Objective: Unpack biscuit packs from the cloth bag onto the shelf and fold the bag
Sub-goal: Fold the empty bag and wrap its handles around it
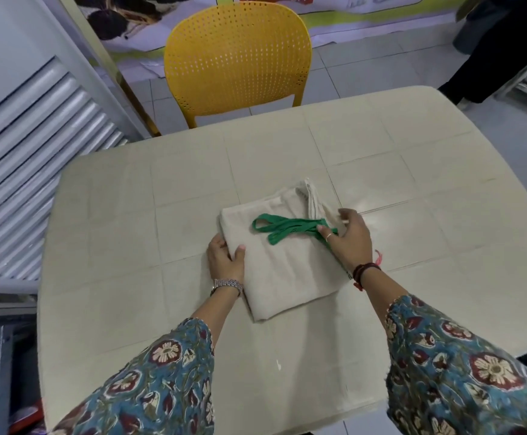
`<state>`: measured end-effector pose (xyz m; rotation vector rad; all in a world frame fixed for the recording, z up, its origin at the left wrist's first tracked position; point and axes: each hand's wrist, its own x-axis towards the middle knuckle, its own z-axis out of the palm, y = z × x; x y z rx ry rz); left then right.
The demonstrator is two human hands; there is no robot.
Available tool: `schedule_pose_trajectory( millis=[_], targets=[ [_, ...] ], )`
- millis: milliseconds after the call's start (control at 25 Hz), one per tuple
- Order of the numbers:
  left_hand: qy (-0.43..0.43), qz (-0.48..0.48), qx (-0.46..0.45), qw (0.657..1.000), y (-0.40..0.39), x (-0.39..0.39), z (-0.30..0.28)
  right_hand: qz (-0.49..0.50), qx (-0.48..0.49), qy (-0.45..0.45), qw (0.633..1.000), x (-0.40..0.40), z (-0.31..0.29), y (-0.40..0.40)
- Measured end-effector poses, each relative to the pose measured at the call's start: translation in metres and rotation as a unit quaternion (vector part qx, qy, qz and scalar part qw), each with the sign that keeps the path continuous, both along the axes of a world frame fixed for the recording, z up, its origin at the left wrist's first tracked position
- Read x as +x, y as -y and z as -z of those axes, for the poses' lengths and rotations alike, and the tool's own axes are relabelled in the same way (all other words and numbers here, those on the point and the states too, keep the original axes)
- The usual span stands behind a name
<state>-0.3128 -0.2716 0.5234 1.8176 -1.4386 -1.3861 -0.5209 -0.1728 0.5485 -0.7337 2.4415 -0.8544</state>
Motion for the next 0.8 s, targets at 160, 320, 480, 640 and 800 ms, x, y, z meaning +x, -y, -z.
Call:
schedule_pose_trajectory(
  millis=[160,320,480,640,800],
  targets=[
    [0.239,0.261,-0.243,0.903,0.004,-0.007,0.004,-0.242,-0.015,-0.247,0.938,0.009,0.006,0.016],
    [0.339,0.402,-0.284,0.802,0.010,-0.013,0.028,-0.392,0.065,-0.303,0.866,0.020,0.043,0.028],
    [0.374,0.409,-0.296,0.778,0.020,-0.018,0.043,-0.373,0.107,-0.278,0.879,-0.006,0.059,0.031],
    [0.375,0.396,-0.281,0.789,0.023,-0.018,0.045,-0.335,0.119,-0.246,0.902,-0.026,0.060,0.028],
    [0.374,0.388,-0.263,0.800,0.023,-0.014,0.046,-0.315,0.153,-0.256,0.901,-0.028,0.065,0.022]
  ],
)
